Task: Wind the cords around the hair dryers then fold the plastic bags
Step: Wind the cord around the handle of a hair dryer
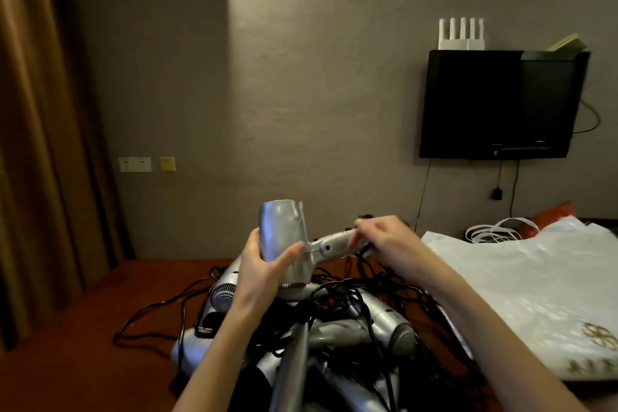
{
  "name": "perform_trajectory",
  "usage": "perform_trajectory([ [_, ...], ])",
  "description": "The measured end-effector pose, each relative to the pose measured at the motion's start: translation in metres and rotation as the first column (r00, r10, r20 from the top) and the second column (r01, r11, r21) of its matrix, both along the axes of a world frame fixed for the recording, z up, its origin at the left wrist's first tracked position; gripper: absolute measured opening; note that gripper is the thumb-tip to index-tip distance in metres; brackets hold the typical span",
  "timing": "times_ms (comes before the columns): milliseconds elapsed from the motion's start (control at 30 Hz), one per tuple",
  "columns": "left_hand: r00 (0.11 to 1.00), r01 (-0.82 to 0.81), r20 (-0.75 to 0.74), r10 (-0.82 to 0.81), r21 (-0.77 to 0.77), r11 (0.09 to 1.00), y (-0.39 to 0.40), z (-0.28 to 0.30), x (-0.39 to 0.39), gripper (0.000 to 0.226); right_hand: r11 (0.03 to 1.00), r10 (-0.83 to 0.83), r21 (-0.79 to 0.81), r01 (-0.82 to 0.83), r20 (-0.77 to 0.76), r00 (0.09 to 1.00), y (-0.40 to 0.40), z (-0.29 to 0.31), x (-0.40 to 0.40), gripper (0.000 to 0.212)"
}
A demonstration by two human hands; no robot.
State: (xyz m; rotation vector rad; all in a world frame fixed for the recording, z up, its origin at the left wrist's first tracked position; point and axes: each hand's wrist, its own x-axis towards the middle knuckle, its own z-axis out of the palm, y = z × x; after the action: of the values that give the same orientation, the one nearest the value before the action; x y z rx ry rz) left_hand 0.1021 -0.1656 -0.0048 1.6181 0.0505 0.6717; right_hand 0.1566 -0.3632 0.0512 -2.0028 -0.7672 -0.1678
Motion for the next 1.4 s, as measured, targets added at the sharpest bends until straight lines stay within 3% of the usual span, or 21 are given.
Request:
perform_trajectory([
  [133, 1.000, 0.012, 0.011, -0.010, -0.169, 0.986, 0.001, 0.015, -0.002, 0.073, 0.977, 0.179, -0.117, -0.180, -0.021, 0.984, 0.009, -0.032, -0.007, 0.025],
  [267, 0.979, 0.184, -0.033, -0.202, -0.294, 0.938, 0.014, 0.024, -0.006, 0.072, 0.960, 0.208, -0.137, -0.245, -0.239, 0.948, -0.007, -0.037, 0.000, 0.018],
  [367, 0.928, 0.315, -0.095, -0.360, -0.316, 0.895, 0.018, 0.026, -0.011, 0.073, 0.964, 0.132, -0.174, -0.200, -0.340, 0.931, -0.017, -0.019, 0.005, 0.022],
  [467, 0.884, 0.396, -0.160, -0.440, -0.247, 0.885, 0.021, 0.027, -0.017, 0.079, 0.977, 0.009, -0.202, -0.068, -0.281, 0.960, -0.025, 0.002, 0.013, 0.026],
  [567, 0.884, 0.409, -0.179, -0.433, -0.154, 0.899, 0.022, 0.024, -0.022, 0.073, 0.921, 0.029, -0.378, -0.099, -0.186, 0.982, -0.019, 0.019, 0.019, 0.039],
  [633, 0.894, 0.397, -0.188, -0.406, -0.084, 0.914, 0.022, 0.022, -0.023, 0.072, 0.917, 0.026, -0.390, -0.084, -0.152, 0.988, -0.015, 0.029, 0.028, 0.037],
  [733, 0.923, 0.341, -0.175, -0.342, -0.035, 0.939, 0.022, 0.019, -0.021, 0.073, 0.915, 0.037, -0.403, -0.002, 0.079, 0.996, -0.008, 0.052, 0.016, 0.030],
  [800, 0.948, 0.282, -0.146, -0.282, -0.022, 0.959, 0.023, 0.018, -0.019, 0.072, 0.933, 0.070, -0.360, -0.011, 0.149, 0.986, -0.008, 0.062, 0.004, 0.024],
  [867, 0.972, 0.204, -0.117, -0.206, -0.022, 0.979, 0.026, 0.015, -0.015, 0.073, 0.950, 0.141, -0.289, -0.114, 0.075, 0.987, -0.012, 0.065, -0.008, 0.018],
  [967, 0.992, 0.098, -0.079, -0.101, -0.041, 0.994, 0.032, 0.012, -0.010, 0.070, 0.944, 0.265, -0.206, -0.259, 0.001, 0.964, -0.019, 0.057, -0.025, 0.026],
  [1067, 0.997, 0.037, -0.061, -0.045, -0.133, 0.990, 0.033, 0.012, -0.005, 0.071, 0.900, 0.359, -0.260, -0.348, -0.009, 0.933, -0.024, 0.031, -0.024, 0.032],
  [1133, 0.996, 0.045, -0.065, -0.061, -0.222, 0.974, 0.033, 0.013, -0.003, 0.070, 0.857, 0.393, -0.319, -0.405, -0.103, 0.914, -0.029, 0.012, -0.017, 0.027],
  [1267, 0.988, 0.101, -0.084, -0.133, -0.315, 0.944, 0.032, 0.012, -0.001, 0.071, 0.814, 0.315, -0.402, -0.420, -0.302, 0.900, -0.032, -0.019, 0.007, 0.028],
  [1400, 0.963, 0.206, -0.111, -0.246, -0.285, 0.936, 0.029, 0.010, -0.003, 0.084, 0.841, 0.169, -0.454, -0.294, -0.296, 0.940, -0.029, -0.026, 0.021, 0.030],
])
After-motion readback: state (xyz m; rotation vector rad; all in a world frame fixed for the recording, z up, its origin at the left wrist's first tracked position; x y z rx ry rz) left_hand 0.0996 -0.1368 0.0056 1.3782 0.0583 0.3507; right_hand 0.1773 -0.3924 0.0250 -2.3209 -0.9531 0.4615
